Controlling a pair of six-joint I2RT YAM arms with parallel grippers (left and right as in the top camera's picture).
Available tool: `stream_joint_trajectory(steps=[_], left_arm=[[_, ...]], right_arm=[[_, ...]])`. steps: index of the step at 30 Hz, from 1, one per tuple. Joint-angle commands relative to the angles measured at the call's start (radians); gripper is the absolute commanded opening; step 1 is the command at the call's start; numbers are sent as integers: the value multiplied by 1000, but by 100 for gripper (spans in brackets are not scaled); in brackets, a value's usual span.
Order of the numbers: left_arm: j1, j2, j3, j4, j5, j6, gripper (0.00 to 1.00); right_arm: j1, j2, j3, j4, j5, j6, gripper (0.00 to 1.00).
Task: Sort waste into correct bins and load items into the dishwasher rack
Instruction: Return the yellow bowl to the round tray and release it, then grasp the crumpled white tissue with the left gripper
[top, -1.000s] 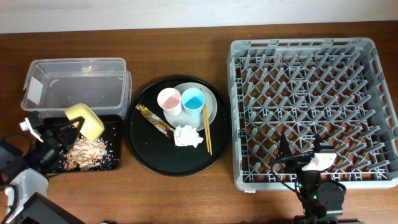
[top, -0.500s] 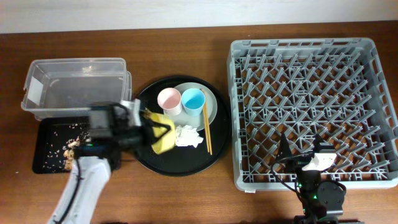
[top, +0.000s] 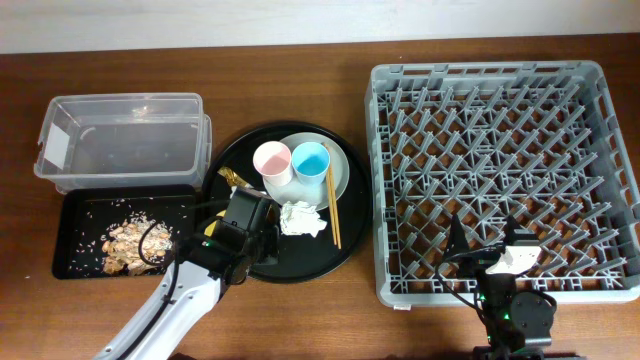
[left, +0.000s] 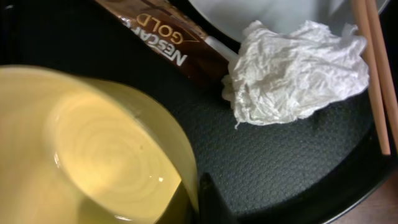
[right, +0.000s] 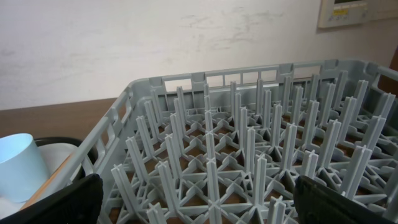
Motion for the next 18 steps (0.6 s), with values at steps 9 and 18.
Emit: stream_joint_trajectory(steps=[9, 18], left_arm=[[-6, -27, 152, -1, 54, 66, 57], [-82, 250, 179, 146, 89, 102, 51]], right_arm=[[-6, -6, -8, -4, 2, -6, 98], [-6, -6, -8, -4, 2, -6, 98]])
